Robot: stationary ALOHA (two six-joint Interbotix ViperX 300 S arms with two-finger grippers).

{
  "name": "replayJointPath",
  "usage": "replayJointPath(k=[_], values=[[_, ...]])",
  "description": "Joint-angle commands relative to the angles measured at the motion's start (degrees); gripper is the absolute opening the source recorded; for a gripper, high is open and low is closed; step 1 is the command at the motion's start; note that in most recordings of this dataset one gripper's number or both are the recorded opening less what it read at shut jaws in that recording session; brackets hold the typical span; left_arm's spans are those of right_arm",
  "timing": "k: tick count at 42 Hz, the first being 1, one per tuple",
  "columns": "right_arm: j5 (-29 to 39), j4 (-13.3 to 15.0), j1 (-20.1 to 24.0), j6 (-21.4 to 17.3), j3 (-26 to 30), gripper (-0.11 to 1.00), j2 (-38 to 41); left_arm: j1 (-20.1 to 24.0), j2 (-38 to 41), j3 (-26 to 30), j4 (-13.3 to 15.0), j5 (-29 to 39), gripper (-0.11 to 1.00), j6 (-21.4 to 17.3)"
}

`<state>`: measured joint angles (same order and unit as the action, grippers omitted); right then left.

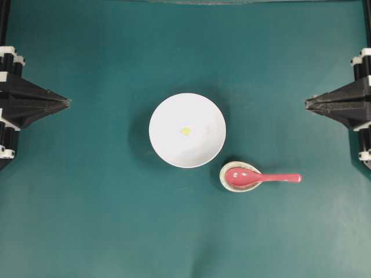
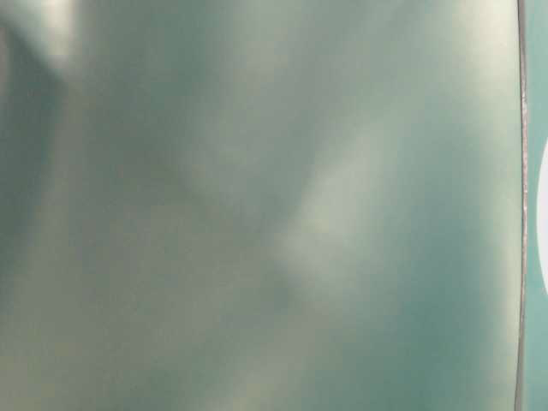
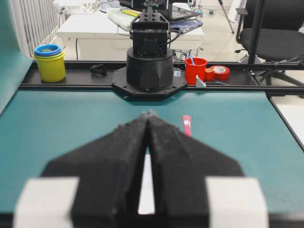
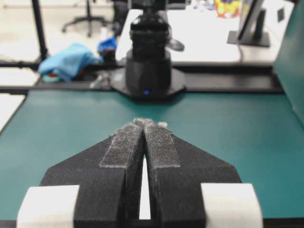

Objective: Scoop the yellow hexagonal prism block from the bowl with a spoon using the right arm.

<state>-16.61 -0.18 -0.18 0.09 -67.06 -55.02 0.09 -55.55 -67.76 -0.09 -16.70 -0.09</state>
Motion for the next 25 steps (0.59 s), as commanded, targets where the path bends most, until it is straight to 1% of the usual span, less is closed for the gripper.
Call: replayJointPath(k=[1, 12, 25], values=[[-0.26, 0.0, 0.44, -0.35, 1.14, -0.01, 0.35, 0.09, 0.35, 1.32, -0.53, 1.23, 0.0, 0.0], [0.26, -1.49, 0.44, -0.53, 2.02, 0.0, 0.35, 0.18, -0.09, 1.32, -0.62, 1.67, 0.0, -0.18], [0.26, -1.41, 0.44, -0.53, 2.02, 0.01, 0.53, 0.18, -0.09, 1.41, -0.62, 1.67, 0.0, -0.26]])
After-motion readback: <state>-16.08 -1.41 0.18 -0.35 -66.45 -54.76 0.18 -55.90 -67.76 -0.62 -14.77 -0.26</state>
